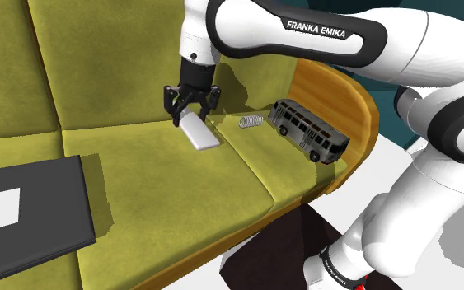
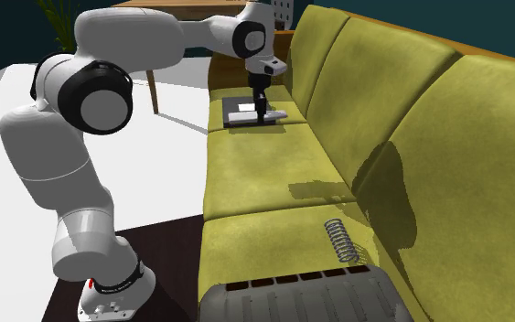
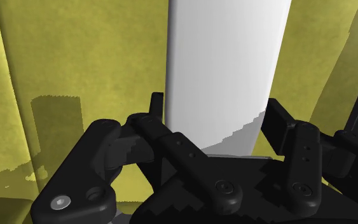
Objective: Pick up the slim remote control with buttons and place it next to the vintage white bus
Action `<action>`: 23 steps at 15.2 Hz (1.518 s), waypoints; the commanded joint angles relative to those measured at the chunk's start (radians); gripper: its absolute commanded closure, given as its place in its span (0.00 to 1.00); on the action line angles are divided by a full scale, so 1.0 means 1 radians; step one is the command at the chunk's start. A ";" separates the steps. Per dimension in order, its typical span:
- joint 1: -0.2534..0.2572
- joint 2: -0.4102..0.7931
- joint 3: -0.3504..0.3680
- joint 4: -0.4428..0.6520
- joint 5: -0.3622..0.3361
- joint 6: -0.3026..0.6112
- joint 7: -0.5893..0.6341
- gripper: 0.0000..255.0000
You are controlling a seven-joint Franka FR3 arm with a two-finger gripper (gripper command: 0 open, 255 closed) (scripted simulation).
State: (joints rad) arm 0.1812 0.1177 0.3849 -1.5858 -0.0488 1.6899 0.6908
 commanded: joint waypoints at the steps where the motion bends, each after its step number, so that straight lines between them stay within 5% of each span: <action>1: 0.001 0.004 0.001 0.035 -0.001 -0.031 0.001 1.00; 6: 0.006 0.019 0.003 0.120 -0.007 -0.103 0.003 1.00; 23: -0.189 -0.361 -0.225 -0.306 0.081 -0.042 -0.426 1.00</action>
State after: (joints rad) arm 0.0013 -0.2278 0.1757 -1.8799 0.0333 1.6522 0.2927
